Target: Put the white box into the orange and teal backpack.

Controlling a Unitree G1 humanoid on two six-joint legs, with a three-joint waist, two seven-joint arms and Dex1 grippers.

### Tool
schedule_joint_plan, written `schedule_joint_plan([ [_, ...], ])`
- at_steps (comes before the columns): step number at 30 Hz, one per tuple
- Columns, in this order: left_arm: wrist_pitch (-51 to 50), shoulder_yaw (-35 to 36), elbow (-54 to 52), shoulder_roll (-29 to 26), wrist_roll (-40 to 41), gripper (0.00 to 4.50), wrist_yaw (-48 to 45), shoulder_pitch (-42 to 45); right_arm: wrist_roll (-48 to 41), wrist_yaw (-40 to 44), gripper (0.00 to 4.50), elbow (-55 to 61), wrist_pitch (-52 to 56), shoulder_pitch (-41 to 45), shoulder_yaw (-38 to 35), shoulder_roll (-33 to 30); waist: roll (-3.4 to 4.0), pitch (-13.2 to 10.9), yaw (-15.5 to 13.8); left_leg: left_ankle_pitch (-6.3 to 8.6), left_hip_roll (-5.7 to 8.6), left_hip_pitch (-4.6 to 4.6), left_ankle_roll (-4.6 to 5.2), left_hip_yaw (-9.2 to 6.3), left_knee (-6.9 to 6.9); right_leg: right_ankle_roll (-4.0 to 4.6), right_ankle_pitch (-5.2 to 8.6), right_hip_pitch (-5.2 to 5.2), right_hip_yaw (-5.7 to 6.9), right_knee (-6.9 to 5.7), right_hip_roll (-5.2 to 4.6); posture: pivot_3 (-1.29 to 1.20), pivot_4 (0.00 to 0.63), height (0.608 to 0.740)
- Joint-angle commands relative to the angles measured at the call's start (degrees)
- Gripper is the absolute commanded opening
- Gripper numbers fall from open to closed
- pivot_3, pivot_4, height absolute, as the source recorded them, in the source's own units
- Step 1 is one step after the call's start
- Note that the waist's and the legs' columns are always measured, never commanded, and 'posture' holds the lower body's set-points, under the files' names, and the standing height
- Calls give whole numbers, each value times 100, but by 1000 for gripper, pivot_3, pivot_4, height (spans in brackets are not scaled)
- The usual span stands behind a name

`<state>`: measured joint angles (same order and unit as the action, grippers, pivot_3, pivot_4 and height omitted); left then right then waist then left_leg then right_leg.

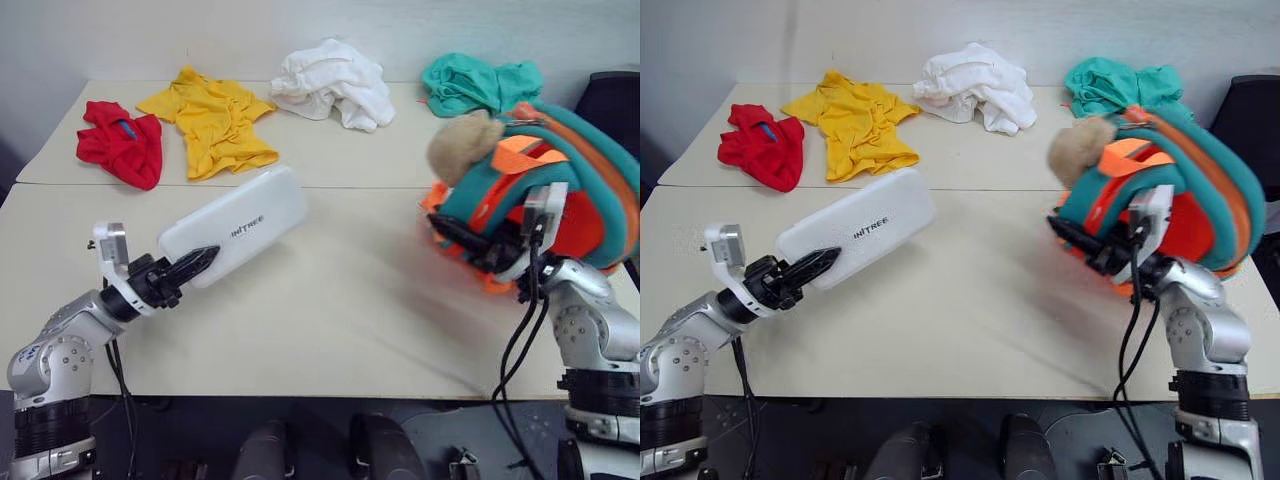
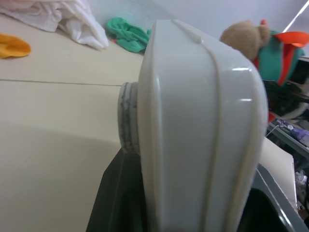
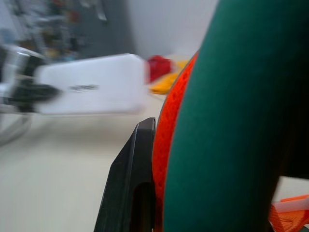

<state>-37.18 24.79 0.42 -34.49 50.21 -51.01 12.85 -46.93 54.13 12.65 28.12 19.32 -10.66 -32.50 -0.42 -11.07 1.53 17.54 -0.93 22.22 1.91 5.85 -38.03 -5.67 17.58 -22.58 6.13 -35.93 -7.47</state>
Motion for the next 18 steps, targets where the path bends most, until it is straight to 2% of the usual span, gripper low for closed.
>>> schedule_joint_plan([
  [1,148,382,-139,-172,299,1296,-260,176,-1145,92,465,1261,924,-289,246,-174,-3,-1,-10,0,0,2,0,-1,-1,0,0,0,0,0,-1,0,150,740],
  [4,-28,391,-372,-350,387,1296,-304,138,-2048,72,464,1857,1643,-607,174,-576,-3,-1,-14,6,2,5,3,-8,0,0,0,2,3,7,-6,0,150,740],
  [6,-151,420,-669,-444,551,1296,-330,72,-2251,151,464,1938,1865,-816,21,-914,-7,-2,-27,14,4,6,10,-10,-1,0,0,5,4,12,-11,0,150,740],
  [11,-508,562,-1491,-625,1094,1296,-332,-152,-1614,290,463,1341,1627,-943,-214,-1357,-16,-2,-51,20,5,5,11,-15,-4,-3,-2,11,4,38,-13,0,150,740],
  [18,-641,881,-2142,-667,1743,1296,159,-176,-1125,238,462,915,1371,-627,-131,-1166,-16,-2,-60,18,5,4,5,-12,-3,-2,-2,7,5,33,-8,0,150,740],
])
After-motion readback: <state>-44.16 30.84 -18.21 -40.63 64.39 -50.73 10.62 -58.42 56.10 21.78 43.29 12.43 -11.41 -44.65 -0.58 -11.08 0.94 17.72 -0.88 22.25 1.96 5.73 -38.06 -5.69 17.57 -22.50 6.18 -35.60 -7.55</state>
